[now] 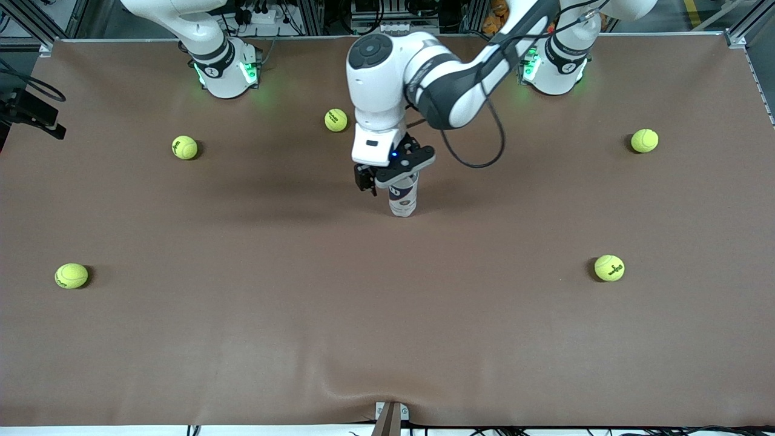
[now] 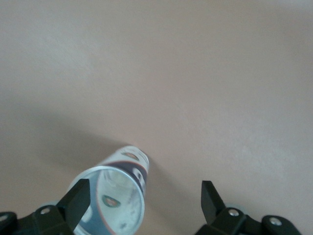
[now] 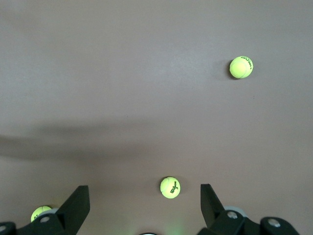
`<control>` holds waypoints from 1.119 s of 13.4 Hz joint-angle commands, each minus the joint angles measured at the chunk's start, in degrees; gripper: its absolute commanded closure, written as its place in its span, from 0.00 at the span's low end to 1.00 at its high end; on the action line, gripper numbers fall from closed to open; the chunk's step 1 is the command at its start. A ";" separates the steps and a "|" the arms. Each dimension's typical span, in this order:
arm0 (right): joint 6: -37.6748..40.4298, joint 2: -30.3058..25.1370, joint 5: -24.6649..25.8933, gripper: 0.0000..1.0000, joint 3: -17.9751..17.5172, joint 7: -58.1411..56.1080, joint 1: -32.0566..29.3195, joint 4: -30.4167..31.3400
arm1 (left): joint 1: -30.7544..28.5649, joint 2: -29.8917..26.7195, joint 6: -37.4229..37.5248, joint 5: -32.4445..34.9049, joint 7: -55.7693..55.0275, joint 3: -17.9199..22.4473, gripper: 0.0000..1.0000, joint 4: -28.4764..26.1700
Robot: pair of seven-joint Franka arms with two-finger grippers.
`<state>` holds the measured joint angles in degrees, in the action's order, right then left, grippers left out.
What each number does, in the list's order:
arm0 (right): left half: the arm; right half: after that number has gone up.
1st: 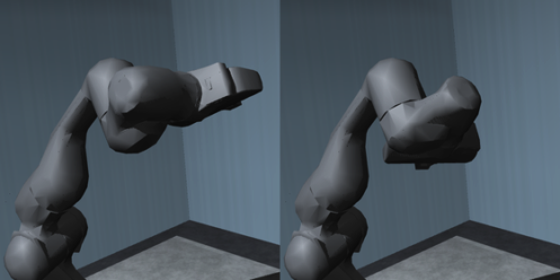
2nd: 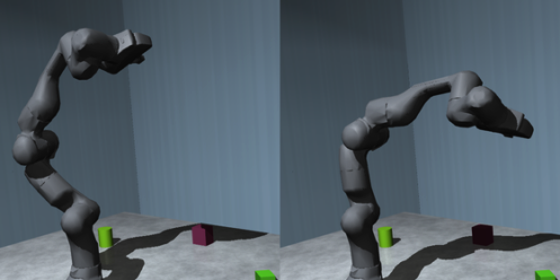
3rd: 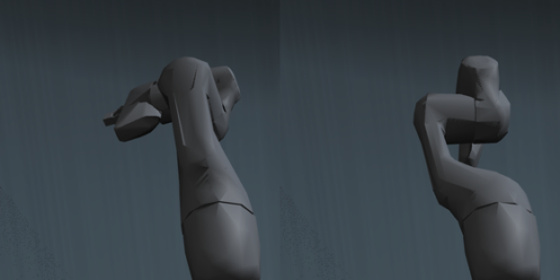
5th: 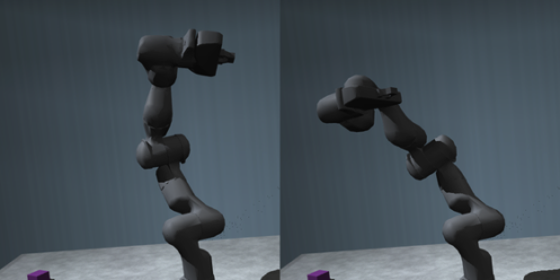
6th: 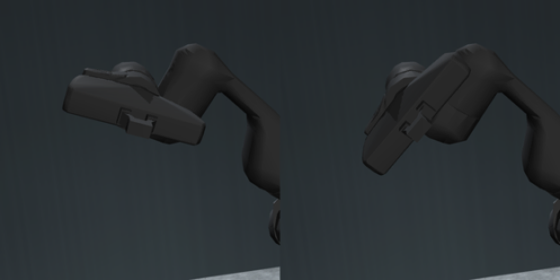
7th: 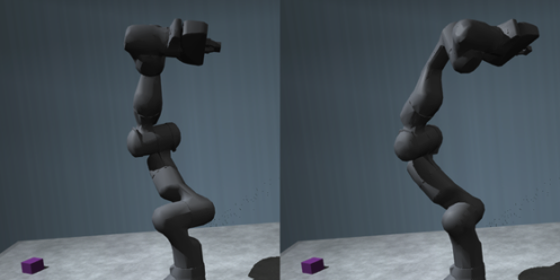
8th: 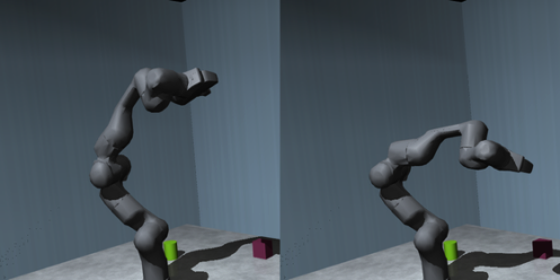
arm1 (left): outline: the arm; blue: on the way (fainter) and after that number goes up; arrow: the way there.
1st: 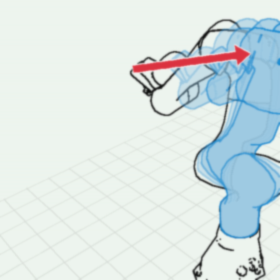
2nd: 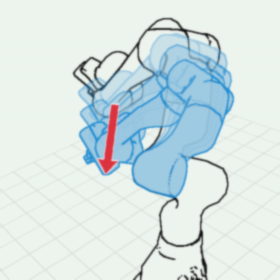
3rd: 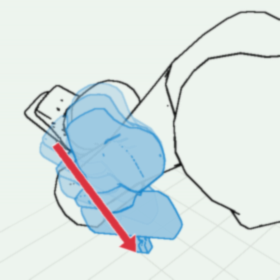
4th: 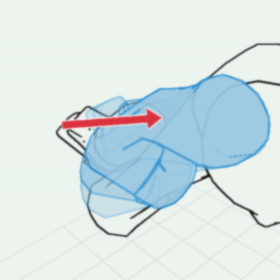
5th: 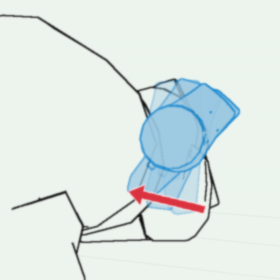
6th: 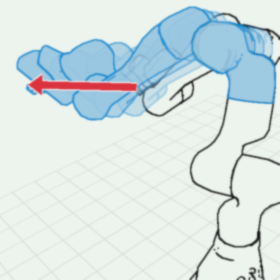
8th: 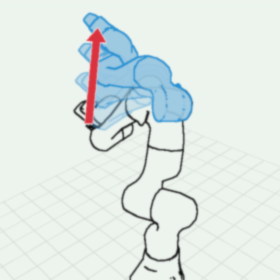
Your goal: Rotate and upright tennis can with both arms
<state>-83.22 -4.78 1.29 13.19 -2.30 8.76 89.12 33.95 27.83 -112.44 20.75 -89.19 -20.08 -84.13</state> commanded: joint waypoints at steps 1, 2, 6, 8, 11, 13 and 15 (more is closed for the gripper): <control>0.25 -1.02 -0.24 0.00 -0.01 0.28 0.03 0.17 | -4.48 -3.47 4.67 -4.29 8.90 -0.13 0.00 1.24; 0.25 -1.02 -0.24 0.00 -0.01 0.28 0.03 0.17 | -6.33 -4.52 6.43 -5.44 13.03 -0.13 0.00 1.86; 0.17 -0.93 -0.24 0.00 -0.01 0.28 0.03 0.17 | -14.59 -8.04 8.72 -7.21 26.76 -0.22 0.00 1.78; 0.08 -0.93 -0.24 0.00 -0.01 0.28 0.03 0.17 | -18.72 -9.27 9.08 -7.21 33.43 -0.31 0.00 1.60; 0.08 -0.93 -0.15 0.00 -0.01 0.28 0.11 0.17 | -23.82 -10.33 9.78 -7.30 45.04 -0.39 0.00 1.51; -0.01 -0.93 -0.15 0.00 -0.01 0.28 0.11 0.09 | -27.42 -11.12 11.61 -7.30 51.35 -0.39 0.00 1.43; -0.27 -0.84 -0.15 0.00 -0.01 0.36 0.11 0.09 | -32.25 -11.83 12.77 -7.91 61.88 -0.57 0.00 1.43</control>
<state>-83.26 -4.79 1.29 13.22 -2.30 8.76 89.08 5.78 17.71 -101.35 14.24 -35.27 -19.97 -82.18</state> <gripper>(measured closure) 0.000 0.000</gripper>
